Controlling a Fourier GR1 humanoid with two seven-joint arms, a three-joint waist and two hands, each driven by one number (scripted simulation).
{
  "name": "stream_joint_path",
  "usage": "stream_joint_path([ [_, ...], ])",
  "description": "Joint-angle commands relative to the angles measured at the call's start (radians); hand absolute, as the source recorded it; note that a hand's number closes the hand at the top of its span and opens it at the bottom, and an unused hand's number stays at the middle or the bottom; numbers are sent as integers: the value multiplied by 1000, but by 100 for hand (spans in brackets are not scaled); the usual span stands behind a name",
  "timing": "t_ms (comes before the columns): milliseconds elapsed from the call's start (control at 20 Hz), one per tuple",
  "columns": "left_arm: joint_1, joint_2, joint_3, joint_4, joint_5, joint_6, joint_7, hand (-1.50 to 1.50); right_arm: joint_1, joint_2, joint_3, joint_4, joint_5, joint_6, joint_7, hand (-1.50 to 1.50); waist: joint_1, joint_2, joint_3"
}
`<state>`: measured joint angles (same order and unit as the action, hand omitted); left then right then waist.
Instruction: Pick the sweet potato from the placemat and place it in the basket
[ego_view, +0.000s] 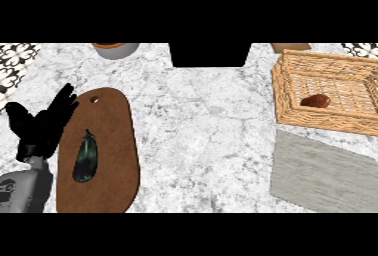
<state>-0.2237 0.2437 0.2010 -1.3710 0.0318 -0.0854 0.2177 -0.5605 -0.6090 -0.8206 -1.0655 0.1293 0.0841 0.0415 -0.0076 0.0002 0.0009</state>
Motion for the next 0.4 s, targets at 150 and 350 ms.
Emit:
stream_joint_path([
  [150, -11, -7, -7, -17, 5, -1, 18, 0, 150, -267, -108, 270, -106, 304, -137, -150, 5, 4, 2],
  [350, -55, 9, -1, 31, -2, -7, 5, 0, 210, -347, -130, 431, -122, 408, -285, -150, 4, 6, 2],
])
